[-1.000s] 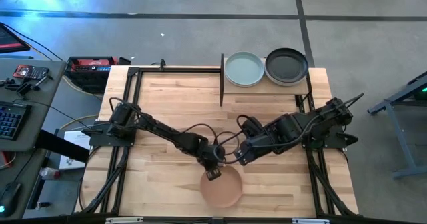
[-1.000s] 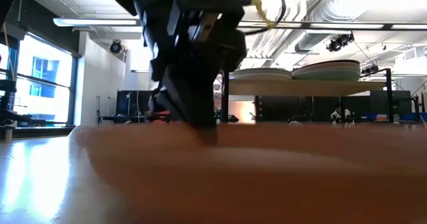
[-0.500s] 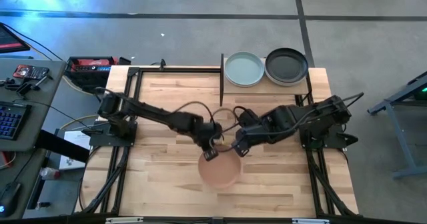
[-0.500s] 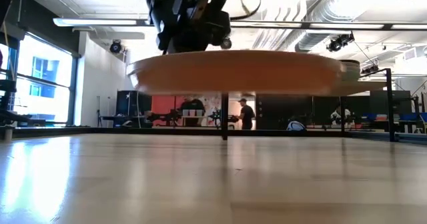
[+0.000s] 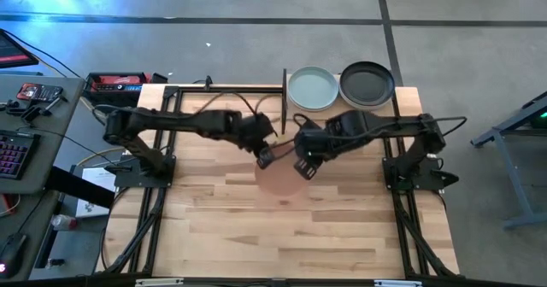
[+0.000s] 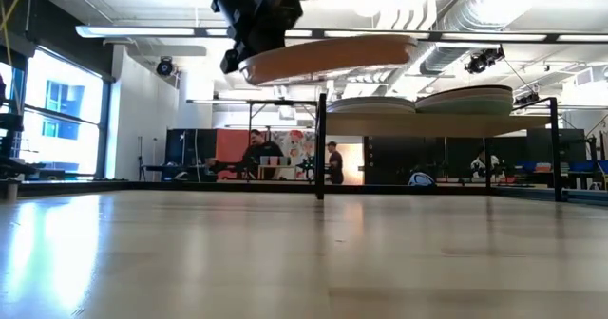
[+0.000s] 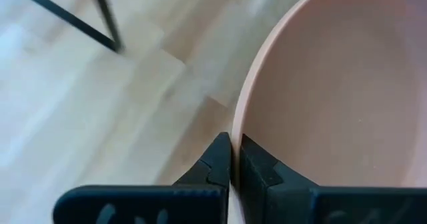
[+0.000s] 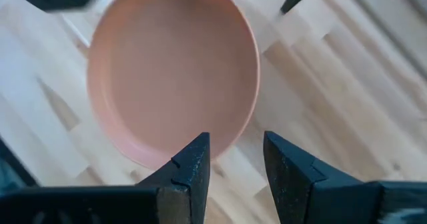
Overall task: Place and stack plates onto a shelf
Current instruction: Stack the light orange plate on top of the blue plate on the shelf
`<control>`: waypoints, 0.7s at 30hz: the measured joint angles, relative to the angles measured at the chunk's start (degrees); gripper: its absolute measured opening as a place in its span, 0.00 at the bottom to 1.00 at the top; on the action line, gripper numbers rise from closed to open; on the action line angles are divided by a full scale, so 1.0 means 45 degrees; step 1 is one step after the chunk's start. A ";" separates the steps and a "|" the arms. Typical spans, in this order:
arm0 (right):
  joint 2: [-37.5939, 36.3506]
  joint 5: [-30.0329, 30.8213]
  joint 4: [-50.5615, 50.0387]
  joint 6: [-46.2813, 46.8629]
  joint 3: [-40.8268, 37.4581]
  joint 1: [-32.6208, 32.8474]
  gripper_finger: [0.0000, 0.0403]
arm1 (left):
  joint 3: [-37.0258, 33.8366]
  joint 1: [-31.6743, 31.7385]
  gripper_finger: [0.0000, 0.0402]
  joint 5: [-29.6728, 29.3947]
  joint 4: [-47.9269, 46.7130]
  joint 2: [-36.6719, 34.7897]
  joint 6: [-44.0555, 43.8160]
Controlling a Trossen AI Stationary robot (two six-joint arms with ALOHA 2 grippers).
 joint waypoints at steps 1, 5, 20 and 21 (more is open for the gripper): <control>0.0000 0.0019 0.0000 -0.0275 0.0000 -0.0184 0.29 | 0.0000 0.0160 0.00 -0.0081 -0.0033 -0.0179 0.0096; 0.0000 0.0032 0.0000 -0.1254 0.0000 -0.0964 0.29 | 0.0000 0.0713 0.00 -0.0432 -0.0051 -0.0866 0.0396; 0.0000 -0.0020 0.0165 -0.3444 0.0000 -0.3465 0.29 | 0.0005 0.1981 0.00 -0.1001 0.0930 -0.1880 0.1184; 0.0000 -0.0030 0.0174 -0.3479 0.0000 -0.3559 0.29 | 0.0005 0.2022 0.00 -0.0998 0.1012 -0.1880 0.1195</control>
